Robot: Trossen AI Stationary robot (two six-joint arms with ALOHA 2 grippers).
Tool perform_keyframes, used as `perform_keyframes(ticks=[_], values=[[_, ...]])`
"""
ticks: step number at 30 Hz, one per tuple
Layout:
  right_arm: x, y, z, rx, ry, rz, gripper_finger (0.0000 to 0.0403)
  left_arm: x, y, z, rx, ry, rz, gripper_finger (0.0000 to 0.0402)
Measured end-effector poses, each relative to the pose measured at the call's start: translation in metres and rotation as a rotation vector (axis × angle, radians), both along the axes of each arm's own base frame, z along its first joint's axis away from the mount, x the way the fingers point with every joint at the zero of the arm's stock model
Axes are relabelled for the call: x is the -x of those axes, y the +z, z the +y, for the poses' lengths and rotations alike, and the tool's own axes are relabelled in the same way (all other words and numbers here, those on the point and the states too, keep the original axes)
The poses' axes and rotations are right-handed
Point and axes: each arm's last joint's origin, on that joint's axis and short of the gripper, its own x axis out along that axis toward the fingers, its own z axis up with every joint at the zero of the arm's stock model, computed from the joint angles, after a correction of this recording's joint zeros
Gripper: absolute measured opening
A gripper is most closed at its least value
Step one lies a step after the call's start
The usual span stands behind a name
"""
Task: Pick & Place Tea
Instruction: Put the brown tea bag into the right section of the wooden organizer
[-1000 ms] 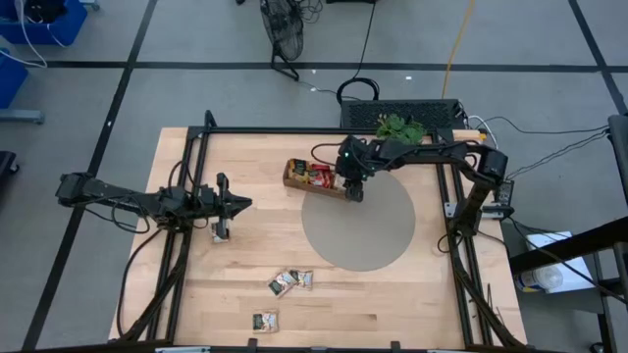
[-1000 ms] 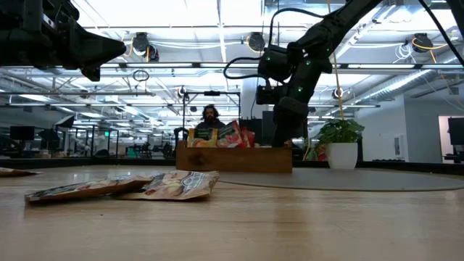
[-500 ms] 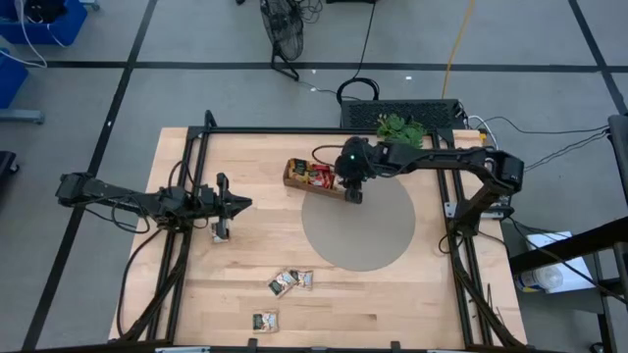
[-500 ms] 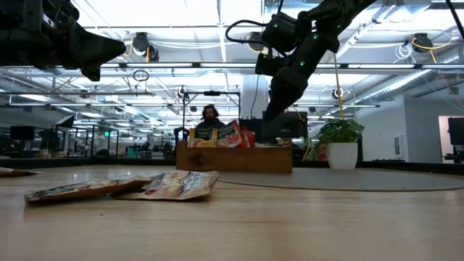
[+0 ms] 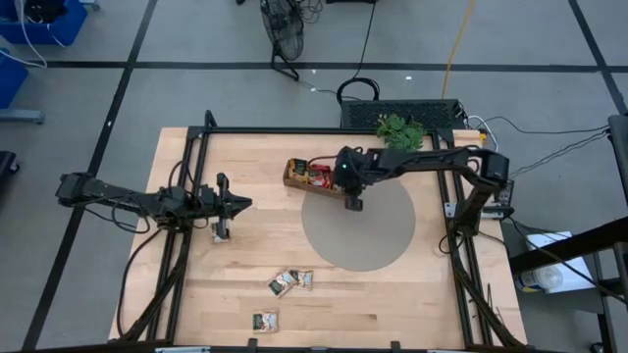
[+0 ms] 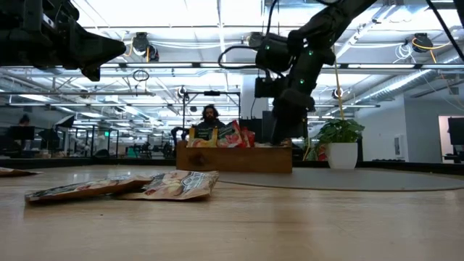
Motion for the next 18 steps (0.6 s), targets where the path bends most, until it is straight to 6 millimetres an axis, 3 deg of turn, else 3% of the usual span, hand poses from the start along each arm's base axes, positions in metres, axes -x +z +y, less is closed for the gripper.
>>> perform_keyframes(ticks=[9, 18], values=[[-0.009, -0.023, -0.002, -0.019, 0.002, 0.054, 0.0000, 0.000, 0.000, 0.000, 0.000, 0.000, -0.001, 0.0031], [-0.018, -0.034, -0.005, -0.042, -0.003, 0.230, 0.0000, 0.000, 0.000, 0.000, 0.000, 0.000, 0.000, 0.0031]])
